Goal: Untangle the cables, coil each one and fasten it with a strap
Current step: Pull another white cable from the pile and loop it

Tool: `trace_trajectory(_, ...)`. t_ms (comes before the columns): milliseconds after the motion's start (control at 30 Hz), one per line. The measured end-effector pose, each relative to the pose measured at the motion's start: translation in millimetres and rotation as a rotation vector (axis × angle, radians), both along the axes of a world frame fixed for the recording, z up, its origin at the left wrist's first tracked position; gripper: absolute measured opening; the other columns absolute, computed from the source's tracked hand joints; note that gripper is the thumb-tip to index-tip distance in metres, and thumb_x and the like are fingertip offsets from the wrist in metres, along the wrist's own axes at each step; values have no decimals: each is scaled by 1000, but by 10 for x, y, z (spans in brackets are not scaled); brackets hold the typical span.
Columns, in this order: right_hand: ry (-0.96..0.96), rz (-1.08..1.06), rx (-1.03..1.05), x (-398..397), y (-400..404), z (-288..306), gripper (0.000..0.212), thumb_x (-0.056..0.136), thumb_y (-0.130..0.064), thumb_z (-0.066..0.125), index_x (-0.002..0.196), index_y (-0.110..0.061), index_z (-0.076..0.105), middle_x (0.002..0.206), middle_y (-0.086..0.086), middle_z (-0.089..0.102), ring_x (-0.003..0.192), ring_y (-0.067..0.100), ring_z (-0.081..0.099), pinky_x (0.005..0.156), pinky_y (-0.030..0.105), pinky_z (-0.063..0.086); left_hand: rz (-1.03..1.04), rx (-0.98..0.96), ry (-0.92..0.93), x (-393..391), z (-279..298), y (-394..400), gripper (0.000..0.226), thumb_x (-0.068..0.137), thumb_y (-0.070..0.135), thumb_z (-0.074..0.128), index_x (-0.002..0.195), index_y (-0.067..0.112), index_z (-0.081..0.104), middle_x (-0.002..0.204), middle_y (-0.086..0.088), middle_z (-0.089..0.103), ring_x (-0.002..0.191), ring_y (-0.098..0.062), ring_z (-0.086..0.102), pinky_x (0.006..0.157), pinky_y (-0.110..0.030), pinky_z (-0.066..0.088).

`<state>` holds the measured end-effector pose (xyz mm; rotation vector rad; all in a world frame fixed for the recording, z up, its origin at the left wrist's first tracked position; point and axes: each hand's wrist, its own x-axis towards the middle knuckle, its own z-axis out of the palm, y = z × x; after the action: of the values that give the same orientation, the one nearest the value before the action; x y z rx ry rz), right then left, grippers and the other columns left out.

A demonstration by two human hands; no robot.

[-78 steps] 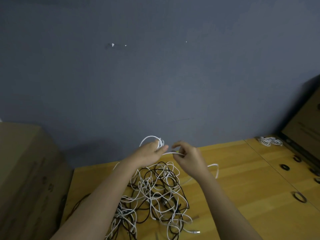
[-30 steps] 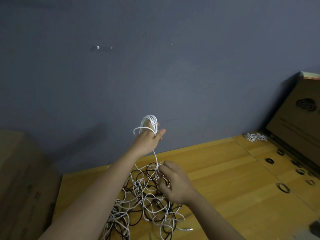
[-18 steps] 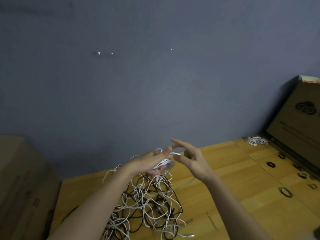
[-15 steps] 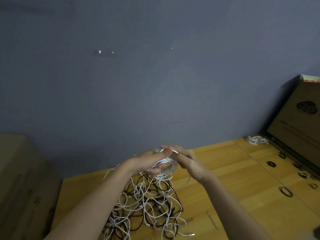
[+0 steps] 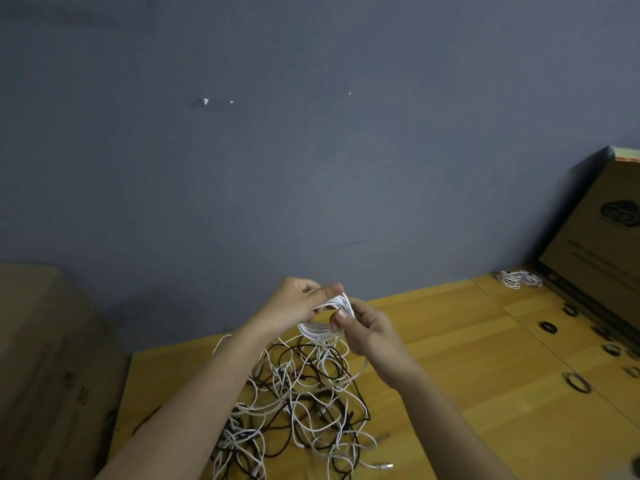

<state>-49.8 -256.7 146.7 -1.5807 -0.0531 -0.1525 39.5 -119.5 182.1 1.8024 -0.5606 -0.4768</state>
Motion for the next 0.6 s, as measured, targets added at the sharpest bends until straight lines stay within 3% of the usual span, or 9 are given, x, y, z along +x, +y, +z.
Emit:
trace_trajectory(100, -3, -43, 158, 3, -44, -57, 23, 99, -15, 44, 84, -16, 61, 60, -11, 49, 40, 1, 24, 39, 12, 23, -154, -29, 25, -74, -13, 5, 37, 96, 39, 44, 85, 5, 55, 45, 14, 38, 40, -1, 35, 54, -15, 38)
trace_trajectory(267, 31, 53, 293, -38, -108, -44, 21, 89, -31, 57, 76, -14, 61, 60, -5, 50, 42, 3, 33, 46, 18, 19, -346, -149, 161, -197, -37, 65, 25, 101, 26, 34, 88, 13, 50, 48, 12, 39, 44, -5, 31, 68, -25, 43)
trace_trajectory(367, 65, 42, 302, -43, -132, 25, 21, 95, -14, 47, 103, 1, 60, 57, -9, 58, 41, -1, 45, 43, 11, 32, -289, -239, 155, -220, -19, 53, 25, 100, 23, 37, 89, 5, 50, 46, 10, 32, 40, -6, 27, 60, -24, 45)
trace_trajectory(433, 79, -6, 204, -26, -173, 11, 29, 90, -18, 53, 111, 0, 62, 51, -12, 53, 39, 0, 33, 41, 13, 26, -209, -248, 124, -202, -37, 47, 25, 102, 21, 36, 89, 5, 50, 46, 10, 30, 40, -6, 28, 58, -23, 44)
trace_trajectory(500, 85, -77, 157, -14, -246, -46, 27, 82, -24, 61, 102, -9, 70, 57, -8, 56, 41, 4, 25, 41, 17, 21, -123, -265, 111, -159, -40, 70, 26, 101, 24, 38, 85, 8, 50, 47, 10, 30, 41, -6, 29, 55, -22, 42)
trace_trajectory(600, 112, -161, 154, -42, -368, -97, 22, 81, -26, 61, 89, -9, 72, 61, 0, 55, 43, 6, 26, 41, 17, 22, -27, -300, 121, -74, -22, 101, 28, 101, 23, 39, 78, 9, 46, 47, 9, 30, 41, -8, 30, 57, -24, 41)
